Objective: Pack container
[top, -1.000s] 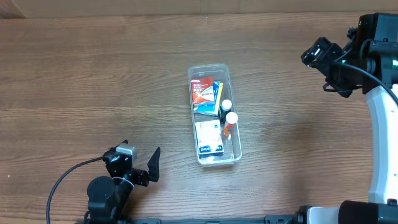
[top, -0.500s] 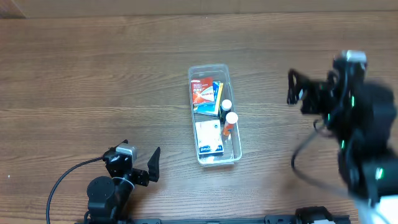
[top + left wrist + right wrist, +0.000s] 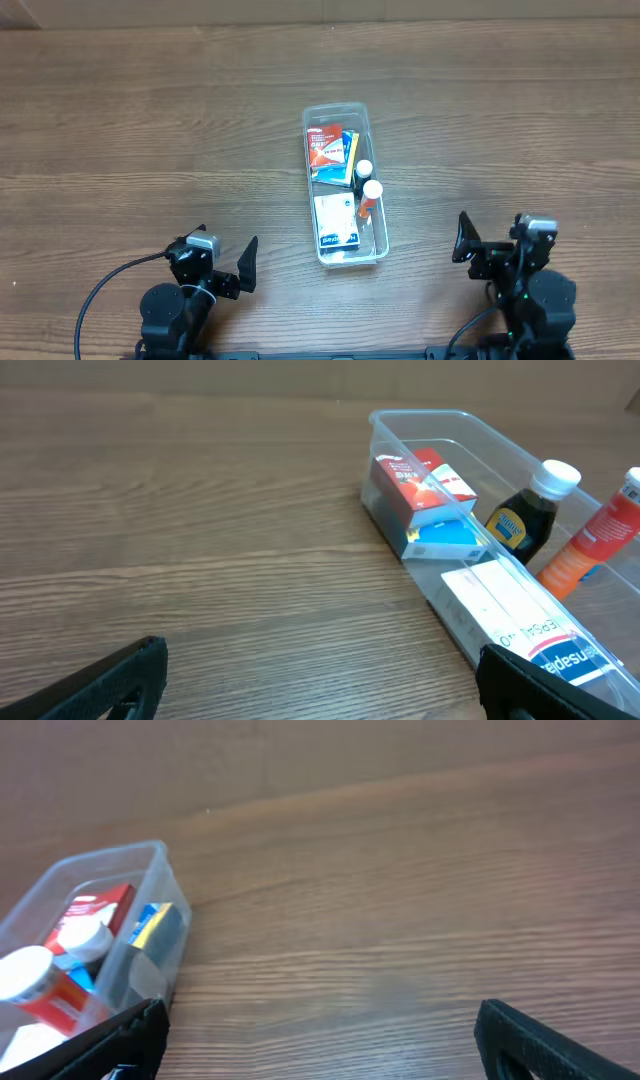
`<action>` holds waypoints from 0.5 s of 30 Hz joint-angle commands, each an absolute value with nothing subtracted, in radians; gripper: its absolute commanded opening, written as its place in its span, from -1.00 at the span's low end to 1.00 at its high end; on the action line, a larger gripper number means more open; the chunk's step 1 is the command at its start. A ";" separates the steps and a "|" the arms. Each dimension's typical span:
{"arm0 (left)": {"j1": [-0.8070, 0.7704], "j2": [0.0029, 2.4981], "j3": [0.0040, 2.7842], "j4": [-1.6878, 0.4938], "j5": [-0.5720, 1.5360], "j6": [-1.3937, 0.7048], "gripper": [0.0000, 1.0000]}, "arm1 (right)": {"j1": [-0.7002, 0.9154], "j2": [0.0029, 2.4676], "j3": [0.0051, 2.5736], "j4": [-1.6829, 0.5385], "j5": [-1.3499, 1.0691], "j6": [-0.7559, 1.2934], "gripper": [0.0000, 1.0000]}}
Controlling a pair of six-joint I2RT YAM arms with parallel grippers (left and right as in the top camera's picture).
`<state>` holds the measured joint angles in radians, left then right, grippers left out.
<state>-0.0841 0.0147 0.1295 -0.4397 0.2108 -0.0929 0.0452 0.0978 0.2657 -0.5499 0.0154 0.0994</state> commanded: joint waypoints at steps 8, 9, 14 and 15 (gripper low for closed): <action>-0.079 0.006 0.126 -0.437 0.226 -0.067 1.00 | 0.038 0.003 0.134 -0.468 0.022 0.089 1.00; -0.079 0.006 0.126 -0.437 0.226 -0.067 1.00 | 0.038 0.003 0.134 -0.469 0.022 0.089 1.00; -0.079 0.006 0.126 -0.437 0.226 -0.067 1.00 | 0.038 0.003 0.134 -0.469 0.022 0.089 1.00; -0.079 0.006 0.126 -0.437 0.226 -0.067 1.00 | 0.038 0.003 0.134 -0.469 0.022 0.089 1.00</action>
<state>-0.0841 0.0151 0.1295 -0.4400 0.2108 -0.0929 0.0456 0.0154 0.1429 -0.4782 0.0154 0.0994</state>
